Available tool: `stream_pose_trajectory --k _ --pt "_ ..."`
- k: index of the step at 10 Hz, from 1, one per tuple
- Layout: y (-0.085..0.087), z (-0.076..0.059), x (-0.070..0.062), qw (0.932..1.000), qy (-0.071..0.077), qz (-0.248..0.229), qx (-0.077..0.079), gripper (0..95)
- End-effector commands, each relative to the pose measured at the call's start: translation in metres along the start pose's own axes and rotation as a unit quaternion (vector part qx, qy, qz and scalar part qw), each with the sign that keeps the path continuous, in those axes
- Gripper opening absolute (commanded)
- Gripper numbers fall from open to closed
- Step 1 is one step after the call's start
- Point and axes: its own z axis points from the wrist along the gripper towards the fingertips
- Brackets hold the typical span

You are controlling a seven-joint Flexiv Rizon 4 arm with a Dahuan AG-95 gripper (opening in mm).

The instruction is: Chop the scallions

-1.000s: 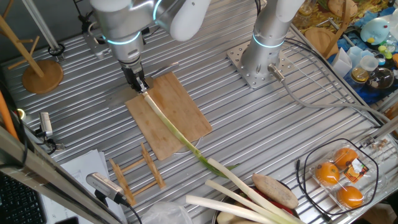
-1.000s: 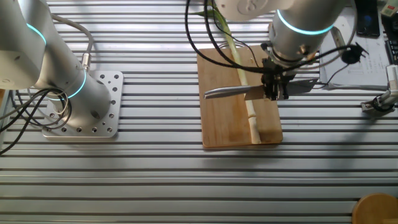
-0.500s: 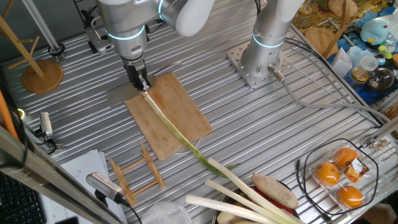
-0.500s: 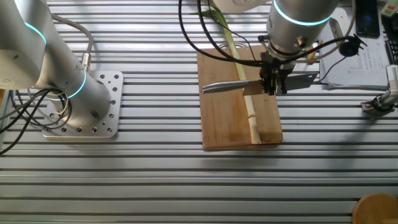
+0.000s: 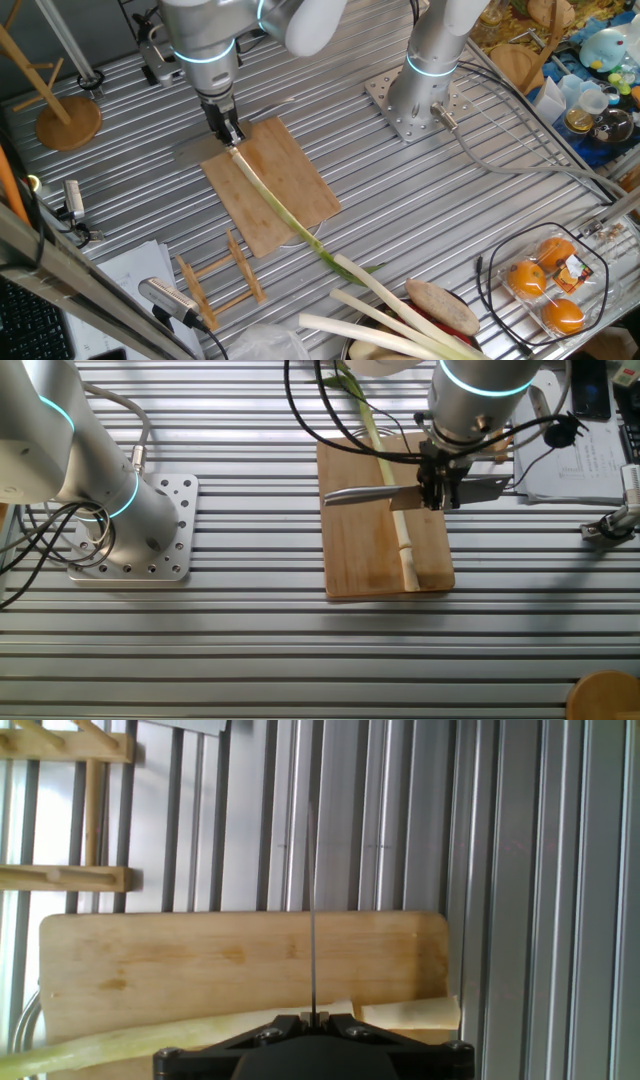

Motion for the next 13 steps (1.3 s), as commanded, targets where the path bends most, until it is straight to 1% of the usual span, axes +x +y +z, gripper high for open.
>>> stream_pose_trajectory --k 1,4,6,9,13 --pt "0.0000 0.0003 0.0054 1.0000 -0.001 -0.004 0.001 0.0" --pt "-0.0005 0.0004 0.0112 0.9999 -0.005 -0.011 0.001 0.0" --pt "-0.0004 -0.0001 0.0115 0.9998 -0.009 -0.016 0.001 0.0" --pt "-0.0005 0.0002 0.0113 0.9998 -0.007 -0.018 0.001 0.0" --pt "-0.0005 0.0002 0.0113 0.9997 -0.011 -0.021 0.002 0.0"
